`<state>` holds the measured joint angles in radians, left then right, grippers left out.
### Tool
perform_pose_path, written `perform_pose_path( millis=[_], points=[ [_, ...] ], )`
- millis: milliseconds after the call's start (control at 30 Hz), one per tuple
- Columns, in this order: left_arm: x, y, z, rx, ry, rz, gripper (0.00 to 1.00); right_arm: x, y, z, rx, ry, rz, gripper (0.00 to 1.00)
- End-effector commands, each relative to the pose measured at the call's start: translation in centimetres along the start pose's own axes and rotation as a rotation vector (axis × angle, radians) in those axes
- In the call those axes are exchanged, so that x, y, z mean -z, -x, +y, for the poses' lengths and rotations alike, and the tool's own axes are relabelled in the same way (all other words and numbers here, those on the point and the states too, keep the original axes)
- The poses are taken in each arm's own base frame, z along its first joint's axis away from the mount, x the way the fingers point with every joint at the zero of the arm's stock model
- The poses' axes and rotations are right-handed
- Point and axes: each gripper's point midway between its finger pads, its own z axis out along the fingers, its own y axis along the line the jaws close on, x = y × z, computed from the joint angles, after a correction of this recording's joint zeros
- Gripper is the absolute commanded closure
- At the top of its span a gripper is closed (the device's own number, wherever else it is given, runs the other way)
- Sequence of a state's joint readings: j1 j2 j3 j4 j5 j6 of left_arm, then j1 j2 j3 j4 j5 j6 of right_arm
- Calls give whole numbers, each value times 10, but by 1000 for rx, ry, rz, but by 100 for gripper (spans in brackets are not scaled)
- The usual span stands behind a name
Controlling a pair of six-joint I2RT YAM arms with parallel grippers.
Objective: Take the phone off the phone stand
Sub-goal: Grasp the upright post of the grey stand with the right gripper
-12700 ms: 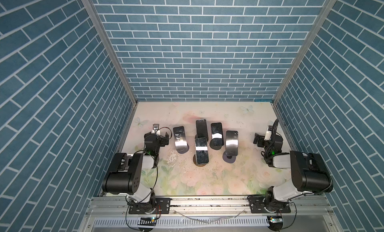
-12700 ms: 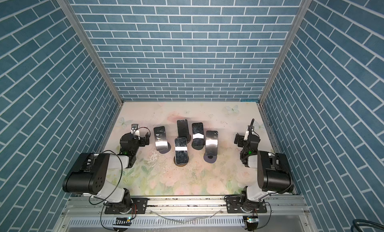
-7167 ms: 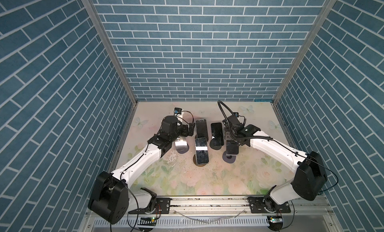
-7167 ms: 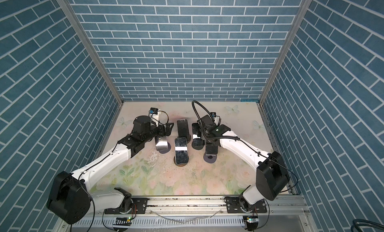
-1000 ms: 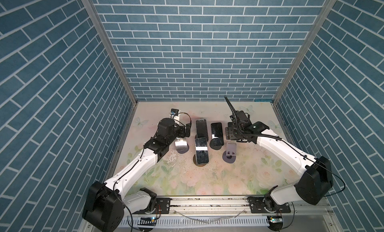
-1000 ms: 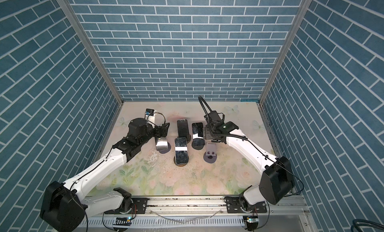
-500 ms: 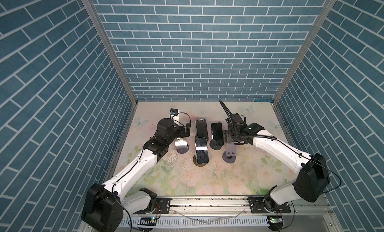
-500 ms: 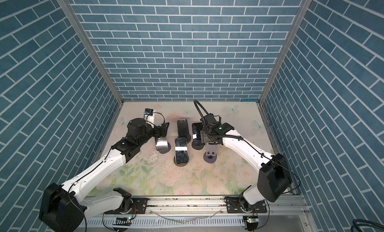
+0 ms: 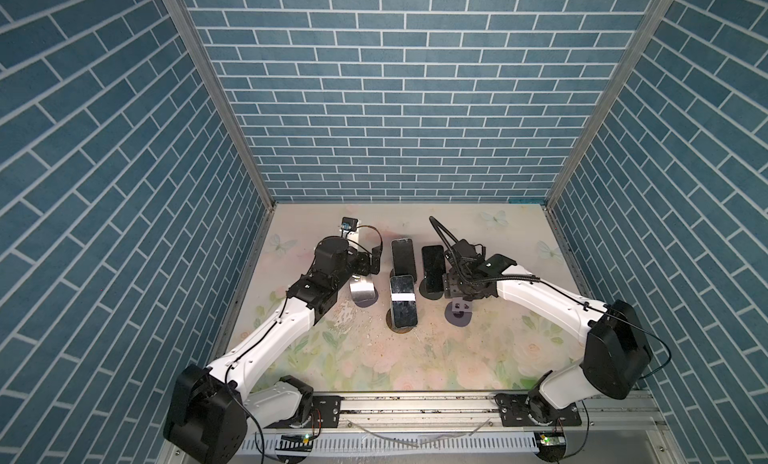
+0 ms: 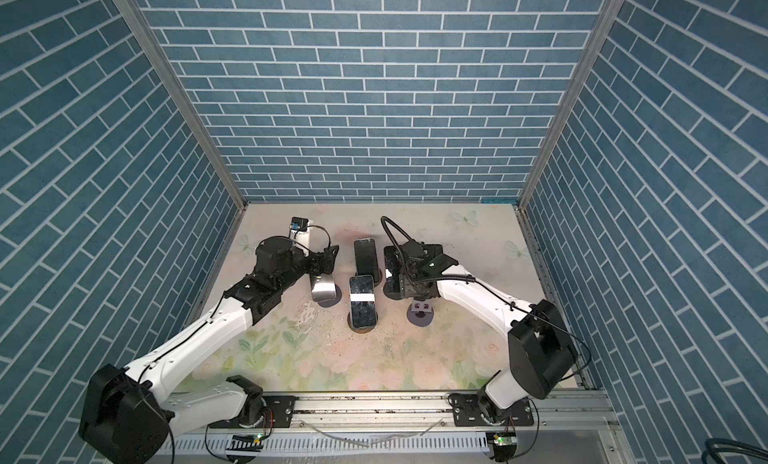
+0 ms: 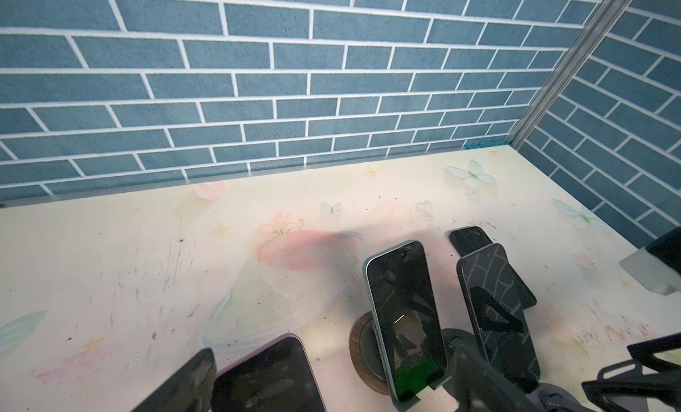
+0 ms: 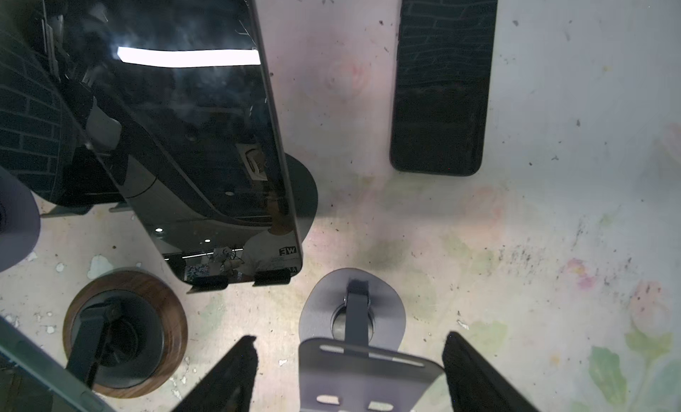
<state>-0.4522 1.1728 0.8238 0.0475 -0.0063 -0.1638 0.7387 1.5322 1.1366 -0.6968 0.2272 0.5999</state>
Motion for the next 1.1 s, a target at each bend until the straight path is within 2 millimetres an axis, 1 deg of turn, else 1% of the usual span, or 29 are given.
perform_pose_path(
  millis=[0, 167, 300, 400, 533, 667, 900, 1067],
  points=[
    [-1, 8, -3, -17, -9, -24, 0, -11, -23, -6, -44, -41, 73, 21],
    [-1, 8, -3, -21, -8, -25, 0, -18, -30, -7, -57, -66, 97, 23],
    [0, 7, -2, -25, -3, -25, 0, -21, -34, -7, -53, -79, 111, 26],
    [0, 7, -2, -28, -4, -25, 0, -22, -35, -9, -56, -101, 112, 33],
    [0, 6, -2, -31, -3, -23, 0, -21, -37, -15, -62, -126, 109, 45],
    [0, 6, -2, -32, -2, -23, 0, -20, -37, -17, -59, -134, 104, 52],
    [0, 4, -1, -34, 0, -19, 0, -7, -29, -22, -48, -142, 58, 54],
    [-1, 4, -1, -36, 3, -19, 0, 4, -19, -32, -21, -166, 25, 55]
  ],
)
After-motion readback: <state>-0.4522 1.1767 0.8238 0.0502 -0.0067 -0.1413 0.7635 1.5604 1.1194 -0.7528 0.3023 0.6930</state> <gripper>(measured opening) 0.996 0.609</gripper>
